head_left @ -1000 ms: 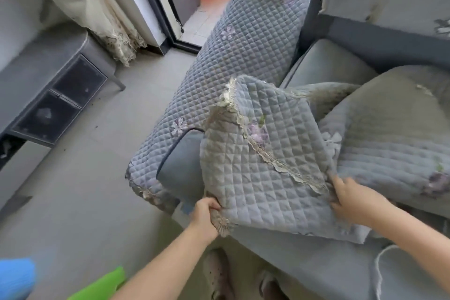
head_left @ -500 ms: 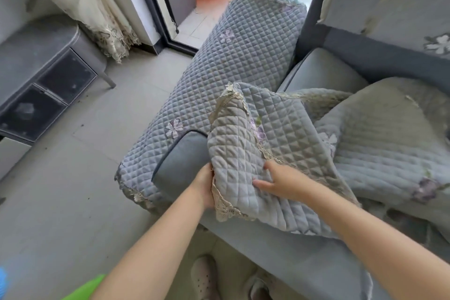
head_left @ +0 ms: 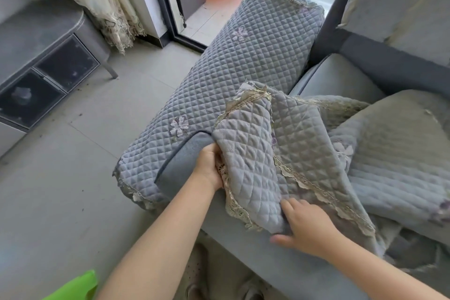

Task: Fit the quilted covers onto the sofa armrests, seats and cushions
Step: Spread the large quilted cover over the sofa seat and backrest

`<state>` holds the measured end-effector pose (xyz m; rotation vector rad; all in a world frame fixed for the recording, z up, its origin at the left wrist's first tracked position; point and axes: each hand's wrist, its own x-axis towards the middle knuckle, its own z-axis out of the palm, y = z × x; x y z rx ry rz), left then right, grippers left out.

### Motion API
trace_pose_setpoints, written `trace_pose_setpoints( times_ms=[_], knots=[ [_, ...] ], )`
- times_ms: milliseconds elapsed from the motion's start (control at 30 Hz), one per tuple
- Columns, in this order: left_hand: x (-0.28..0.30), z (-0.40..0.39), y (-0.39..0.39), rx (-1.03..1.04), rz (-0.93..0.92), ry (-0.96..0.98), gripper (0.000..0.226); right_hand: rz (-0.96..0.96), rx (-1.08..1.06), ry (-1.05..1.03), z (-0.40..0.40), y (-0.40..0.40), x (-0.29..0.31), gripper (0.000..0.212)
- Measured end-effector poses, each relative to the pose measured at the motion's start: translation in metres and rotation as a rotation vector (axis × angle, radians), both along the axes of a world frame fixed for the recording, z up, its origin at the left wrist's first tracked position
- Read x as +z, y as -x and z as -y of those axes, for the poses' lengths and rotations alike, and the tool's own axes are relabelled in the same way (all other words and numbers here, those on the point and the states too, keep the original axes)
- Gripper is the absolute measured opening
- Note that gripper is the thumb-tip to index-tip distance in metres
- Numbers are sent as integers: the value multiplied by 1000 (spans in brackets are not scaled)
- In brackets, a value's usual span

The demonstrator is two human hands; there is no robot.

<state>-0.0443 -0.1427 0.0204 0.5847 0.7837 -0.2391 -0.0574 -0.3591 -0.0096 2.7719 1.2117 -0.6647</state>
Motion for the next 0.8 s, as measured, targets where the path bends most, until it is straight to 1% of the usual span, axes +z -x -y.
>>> trace_pose_setpoints(
  times_ms=[67,100,133,200,233,267,333,367,400,433,467,533,600,633,667,700,733,800],
  knots=[
    [4,-16,11,-29,29,-6,36,-38,49,29,-18,11,7,43],
    [8,-25,16,-60,64,-8,34,-56,86,49,-28,12,10,35],
    [14,-33,20,-92,106,-5,36,-118,47,70,-35,14,18,32],
    [29,-47,25,-187,213,-29,40,-61,30,40,-37,11,31,13],
    [39,-55,26,-225,262,-61,38,-8,79,-10,-38,8,41,14],
    [48,-62,25,-236,306,-95,39,52,81,-94,-38,8,52,19],
    [63,-75,23,-194,355,-145,40,101,88,-282,-45,13,68,32],
    [72,-84,22,-165,374,-156,38,28,81,-370,-54,17,76,37],
    [76,-95,21,-142,382,-154,35,-59,76,-404,-66,23,84,41],
    [81,-105,20,-133,374,-153,34,-118,83,-376,-82,26,94,44],
    [80,-119,19,-148,356,-174,33,-162,98,-294,-99,27,101,48],
    [68,-150,23,-257,267,-267,27,-167,159,-118,-120,35,98,53],
    [42,-179,36,-520,120,-433,21,-219,208,61,-133,48,84,46],
    [27,-190,46,-665,38,-540,17,-239,206,115,-138,58,79,41],
    [14,-196,57,-772,-31,-642,14,-252,194,177,-139,67,69,40],
    [2,-200,69,-826,-72,-703,13,-278,158,248,-142,79,58,40],
    [-6,-197,79,-819,-84,-717,14,-312,124,320,-142,91,46,46],
    [-20,-188,92,-782,-82,-767,17,-423,45,463,-147,116,30,66]
  ],
)
